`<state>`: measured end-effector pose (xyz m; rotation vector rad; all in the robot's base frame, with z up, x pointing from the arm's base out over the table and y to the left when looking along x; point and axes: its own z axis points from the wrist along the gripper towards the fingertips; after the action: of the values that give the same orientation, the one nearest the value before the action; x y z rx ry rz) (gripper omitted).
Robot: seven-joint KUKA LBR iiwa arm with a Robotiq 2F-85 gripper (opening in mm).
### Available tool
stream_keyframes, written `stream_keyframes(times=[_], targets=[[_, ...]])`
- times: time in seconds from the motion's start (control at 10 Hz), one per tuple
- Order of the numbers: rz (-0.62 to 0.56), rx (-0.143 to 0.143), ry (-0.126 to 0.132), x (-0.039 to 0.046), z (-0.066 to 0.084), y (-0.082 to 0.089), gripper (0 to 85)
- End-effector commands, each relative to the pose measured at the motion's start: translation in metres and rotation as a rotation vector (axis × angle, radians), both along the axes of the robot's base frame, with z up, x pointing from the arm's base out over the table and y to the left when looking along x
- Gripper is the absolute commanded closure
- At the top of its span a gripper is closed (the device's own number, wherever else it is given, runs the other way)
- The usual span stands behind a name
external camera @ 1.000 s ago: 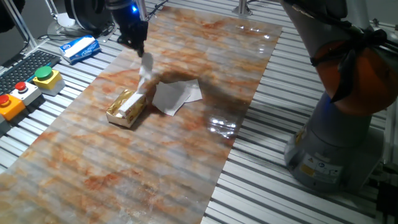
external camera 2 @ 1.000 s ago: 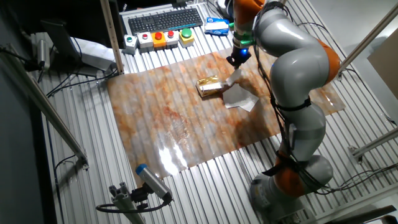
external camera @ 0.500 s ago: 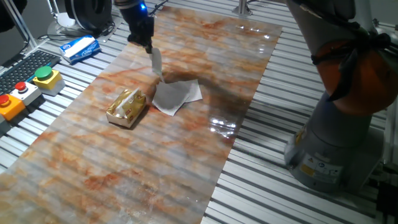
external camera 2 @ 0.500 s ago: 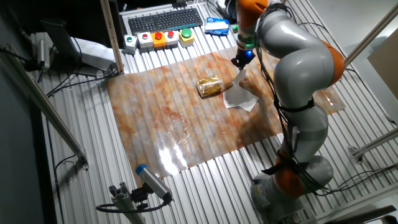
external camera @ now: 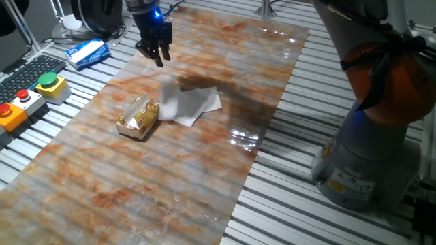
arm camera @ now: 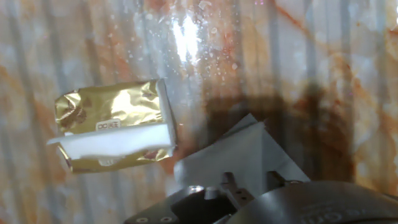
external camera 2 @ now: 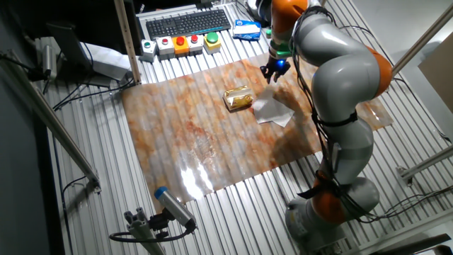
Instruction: Pull out a napkin
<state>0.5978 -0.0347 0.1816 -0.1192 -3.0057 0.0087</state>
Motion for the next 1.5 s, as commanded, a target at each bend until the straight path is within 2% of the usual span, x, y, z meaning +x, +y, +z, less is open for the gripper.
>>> stream_keyframes(times=[0.0,0.1,0.2,0.3,0.4,0.5,0.7,0.9,1.2,1.4], targets=[[0.002,0.002,-0.001,-0.0001,-0.001,0.0,34.0],[0.018,0.011,0.0,0.0009,-0.002,0.001,51.0],[0.031,0.046,0.018,0.002,-0.003,0.001,68.0],[0.007,0.096,0.021,0.0018,-0.002,0.004,85.0],[0.01,0.089,-0.005,0.0025,0.0,0.007,85.0],[-0.002,0.094,-0.031,0.0041,0.004,0.013,85.0],[-0.051,0.096,-0.039,0.0086,0.012,0.032,85.0],[-0.092,0.089,-0.06,0.0067,0.012,0.046,85.0],[-0.121,0.098,-0.056,0.0022,0.013,0.044,85.0],[-0.124,0.084,-0.046,0.0016,0.014,0.043,85.0]])
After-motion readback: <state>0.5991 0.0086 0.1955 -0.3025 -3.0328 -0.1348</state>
